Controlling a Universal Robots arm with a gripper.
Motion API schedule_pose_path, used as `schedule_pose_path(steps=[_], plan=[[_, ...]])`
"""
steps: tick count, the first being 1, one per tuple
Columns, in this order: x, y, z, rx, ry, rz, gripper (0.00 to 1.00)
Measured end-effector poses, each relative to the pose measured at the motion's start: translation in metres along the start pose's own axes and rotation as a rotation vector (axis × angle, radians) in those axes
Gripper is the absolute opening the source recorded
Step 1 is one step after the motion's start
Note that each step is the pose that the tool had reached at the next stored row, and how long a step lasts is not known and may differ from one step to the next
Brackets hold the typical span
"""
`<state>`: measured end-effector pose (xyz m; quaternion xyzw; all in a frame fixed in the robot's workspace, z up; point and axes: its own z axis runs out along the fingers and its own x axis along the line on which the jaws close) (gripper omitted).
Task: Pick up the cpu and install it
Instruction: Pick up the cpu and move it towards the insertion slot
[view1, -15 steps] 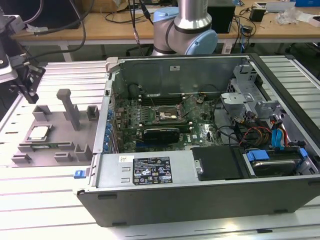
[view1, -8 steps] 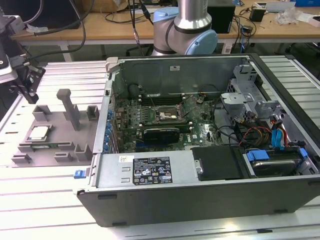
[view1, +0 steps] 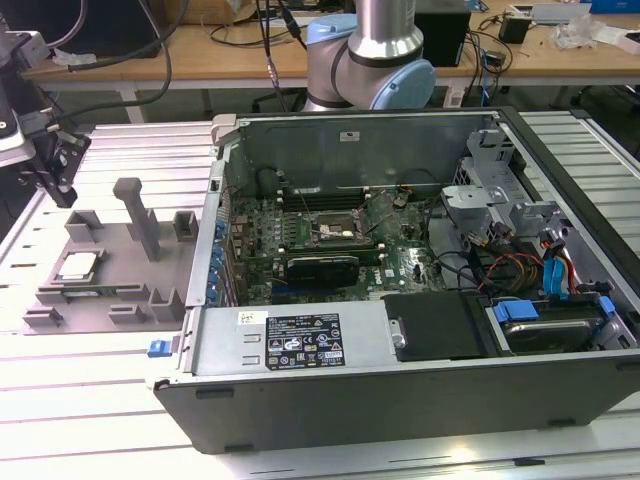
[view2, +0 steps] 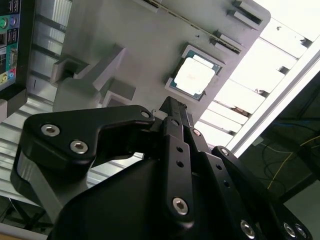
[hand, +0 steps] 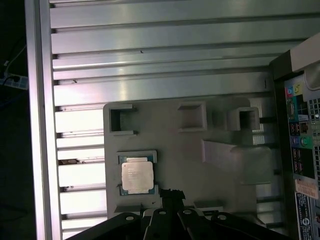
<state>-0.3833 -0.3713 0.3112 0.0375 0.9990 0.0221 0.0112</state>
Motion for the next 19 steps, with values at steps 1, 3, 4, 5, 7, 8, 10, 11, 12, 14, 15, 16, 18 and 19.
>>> schedule_pose_path(steps=[1, 3, 4, 5, 7, 8, 10, 11, 12, 14, 15, 16, 18, 19], plan=[[0.0015, -0.0001, 0.0003, 0.0002, 0.0004, 0.000, 0.11], [0.0034, -0.0003, 0.0012, 0.0002, 0.0003, 0.000, 0.11], [0.0049, -0.0005, 0.0018, 0.0002, 0.0003, 0.000, 0.11], [0.0064, -0.0006, 0.0023, 0.0002, 0.0002, 0.000, 0.11], [0.0099, -0.0009, 0.0036, 0.0002, 0.0003, 0.000, 0.11], [0.0108, -0.0010, 0.0041, 0.0002, 0.0003, 0.000, 0.11], [0.0134, -0.0013, 0.0056, 0.0002, 0.0003, 0.000, 0.11], [0.0146, -0.0014, 0.0067, 0.0001, 0.0003, 0.000, 0.11], [0.0156, -0.0015, 0.0078, 0.0001, 0.0002, 0.000, 0.11], [0.0174, -0.0018, 0.0105, 0.0002, 0.0004, 0.000, 0.11], [0.0183, -0.0019, 0.0122, 0.0002, 0.0004, 0.000, 0.11], [0.0190, -0.0021, 0.0136, 0.0002, 0.0004, 0.000, 0.11], [0.0205, -0.0023, 0.0171, 0.0002, 0.0003, 0.000, 0.11], [0.0213, -0.0025, 0.0192, 0.0001, 0.0003, 0.000, 0.11]])
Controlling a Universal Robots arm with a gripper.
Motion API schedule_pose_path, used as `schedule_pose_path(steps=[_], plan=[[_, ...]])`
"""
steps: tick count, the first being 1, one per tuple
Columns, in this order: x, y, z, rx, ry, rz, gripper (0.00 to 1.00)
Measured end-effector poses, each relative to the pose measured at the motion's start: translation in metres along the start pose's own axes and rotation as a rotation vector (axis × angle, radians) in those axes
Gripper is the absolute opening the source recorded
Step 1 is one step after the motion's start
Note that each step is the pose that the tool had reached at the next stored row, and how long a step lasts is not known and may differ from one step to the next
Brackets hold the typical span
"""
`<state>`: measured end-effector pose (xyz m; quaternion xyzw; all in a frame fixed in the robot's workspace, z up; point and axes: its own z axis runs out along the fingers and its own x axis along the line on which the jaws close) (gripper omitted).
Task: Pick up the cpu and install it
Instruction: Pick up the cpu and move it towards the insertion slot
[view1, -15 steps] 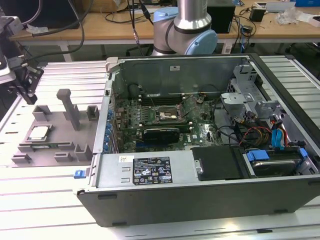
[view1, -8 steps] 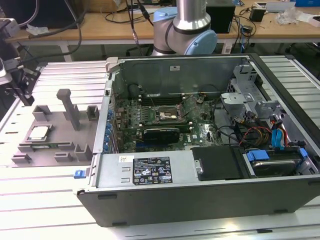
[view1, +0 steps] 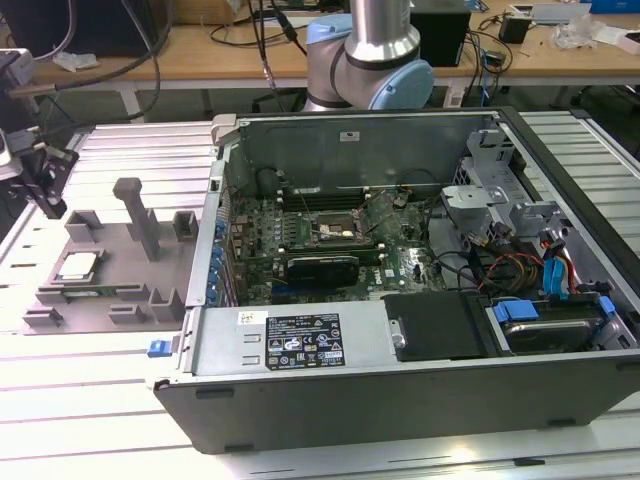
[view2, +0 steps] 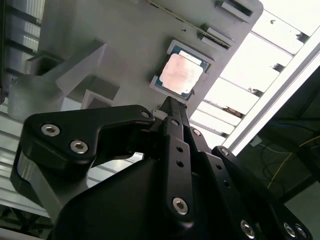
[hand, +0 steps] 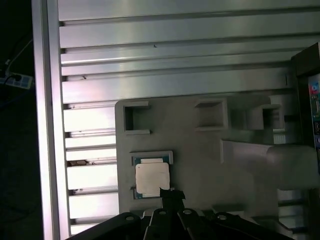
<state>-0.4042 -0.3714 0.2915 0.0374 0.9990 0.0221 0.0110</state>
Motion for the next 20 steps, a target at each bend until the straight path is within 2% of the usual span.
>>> schedule_pose_path(steps=[2, 7, 20], plan=[[0.0016, -0.0006, 0.0076, 0.0000, 0.0000, 0.000, 0.11], [0.0036, -0.0021, 0.0201, 0.0001, 0.0003, 0.000, 0.11], [0.0144, -0.0059, 0.0470, -0.0001, 0.0000, 0.000, 0.11]])
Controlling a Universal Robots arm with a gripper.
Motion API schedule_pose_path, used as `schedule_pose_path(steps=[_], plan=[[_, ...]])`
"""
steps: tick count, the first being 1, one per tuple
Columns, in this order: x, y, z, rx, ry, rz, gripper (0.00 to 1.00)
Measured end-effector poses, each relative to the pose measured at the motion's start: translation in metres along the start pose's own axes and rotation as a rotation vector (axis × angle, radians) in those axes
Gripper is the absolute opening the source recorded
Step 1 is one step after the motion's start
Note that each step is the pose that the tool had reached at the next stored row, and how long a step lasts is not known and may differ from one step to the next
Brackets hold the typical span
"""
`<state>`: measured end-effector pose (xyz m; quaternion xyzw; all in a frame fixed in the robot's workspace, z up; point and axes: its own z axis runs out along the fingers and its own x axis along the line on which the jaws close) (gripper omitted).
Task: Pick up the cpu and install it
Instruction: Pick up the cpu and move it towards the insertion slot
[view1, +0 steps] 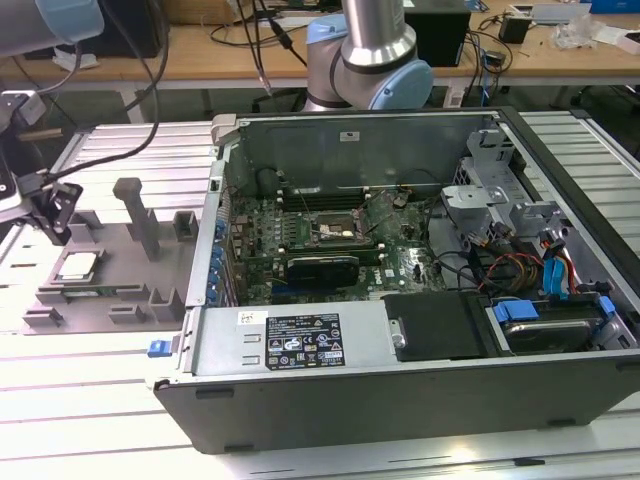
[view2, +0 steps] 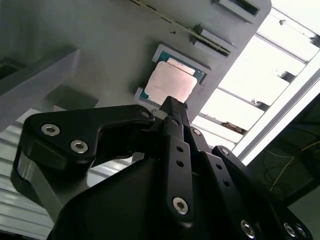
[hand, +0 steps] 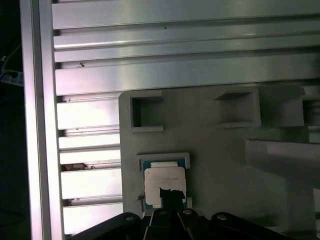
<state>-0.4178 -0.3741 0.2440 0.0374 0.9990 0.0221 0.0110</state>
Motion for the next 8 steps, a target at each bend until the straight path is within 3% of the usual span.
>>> schedule_pose_path(steps=[8], plan=[[0.0007, -0.0034, 0.0211, 0.0002, 0.0002, 0.000, 0.11]])
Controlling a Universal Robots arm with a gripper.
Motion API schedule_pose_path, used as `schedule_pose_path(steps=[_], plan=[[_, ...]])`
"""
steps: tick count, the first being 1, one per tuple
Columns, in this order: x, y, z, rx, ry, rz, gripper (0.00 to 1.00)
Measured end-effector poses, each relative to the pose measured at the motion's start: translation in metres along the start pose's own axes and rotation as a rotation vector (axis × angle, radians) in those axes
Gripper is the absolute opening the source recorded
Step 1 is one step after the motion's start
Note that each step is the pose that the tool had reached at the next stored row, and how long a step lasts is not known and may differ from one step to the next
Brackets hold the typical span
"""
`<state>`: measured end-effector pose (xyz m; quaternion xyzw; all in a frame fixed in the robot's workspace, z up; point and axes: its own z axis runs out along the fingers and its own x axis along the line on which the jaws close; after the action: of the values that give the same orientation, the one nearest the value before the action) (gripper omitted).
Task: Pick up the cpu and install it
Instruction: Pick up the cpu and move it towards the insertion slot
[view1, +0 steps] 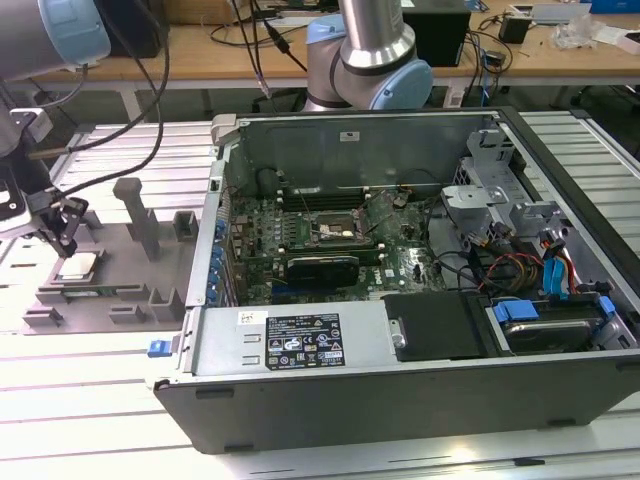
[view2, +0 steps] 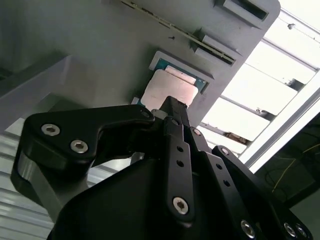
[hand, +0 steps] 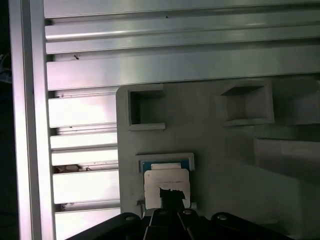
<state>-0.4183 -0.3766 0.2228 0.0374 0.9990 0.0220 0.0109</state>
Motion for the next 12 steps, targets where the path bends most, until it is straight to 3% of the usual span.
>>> schedule_pose_path(steps=[5, 12], plan=[[0.0002, -0.0028, 0.0120, 0.0001, 0.0001, 0.000, 0.11], [0.0001, -0.0029, 0.0123, 0.0000, 0.0001, 0.000, 0.11]])
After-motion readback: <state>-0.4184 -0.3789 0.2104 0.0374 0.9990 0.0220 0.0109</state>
